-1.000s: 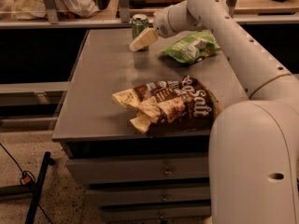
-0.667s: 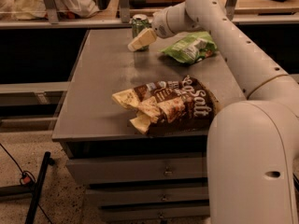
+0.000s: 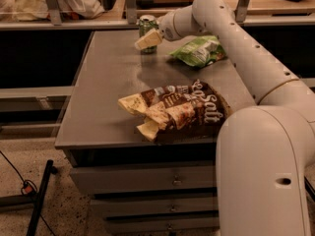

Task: Move green can near brown chip bag

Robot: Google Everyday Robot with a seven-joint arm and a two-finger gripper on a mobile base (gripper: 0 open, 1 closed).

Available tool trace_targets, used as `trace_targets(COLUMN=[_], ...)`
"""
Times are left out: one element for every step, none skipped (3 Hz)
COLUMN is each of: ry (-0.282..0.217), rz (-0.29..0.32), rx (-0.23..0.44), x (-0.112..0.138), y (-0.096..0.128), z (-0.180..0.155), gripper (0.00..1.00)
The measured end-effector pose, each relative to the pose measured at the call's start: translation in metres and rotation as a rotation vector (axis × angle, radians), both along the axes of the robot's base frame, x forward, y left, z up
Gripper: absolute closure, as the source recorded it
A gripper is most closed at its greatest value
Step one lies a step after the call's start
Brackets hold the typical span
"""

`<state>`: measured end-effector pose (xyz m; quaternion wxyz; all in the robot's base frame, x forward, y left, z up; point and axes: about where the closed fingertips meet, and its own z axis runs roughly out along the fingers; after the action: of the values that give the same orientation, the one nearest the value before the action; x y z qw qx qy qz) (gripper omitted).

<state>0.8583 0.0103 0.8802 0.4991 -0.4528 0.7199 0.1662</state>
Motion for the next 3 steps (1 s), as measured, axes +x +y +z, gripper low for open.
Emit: trace_targets(ry=[-0.005, -0.009, -0.003], rz=[-0.016, -0.012, 0.027], rx=[0.011, 0.024, 0.035], x=[0.0061, 0.0095, 0.0101], y=[0.0007, 0.0042, 0.0084], z=[-0.0019, -0.0027, -0.0031], gripper=[0.42, 0.64, 0.88])
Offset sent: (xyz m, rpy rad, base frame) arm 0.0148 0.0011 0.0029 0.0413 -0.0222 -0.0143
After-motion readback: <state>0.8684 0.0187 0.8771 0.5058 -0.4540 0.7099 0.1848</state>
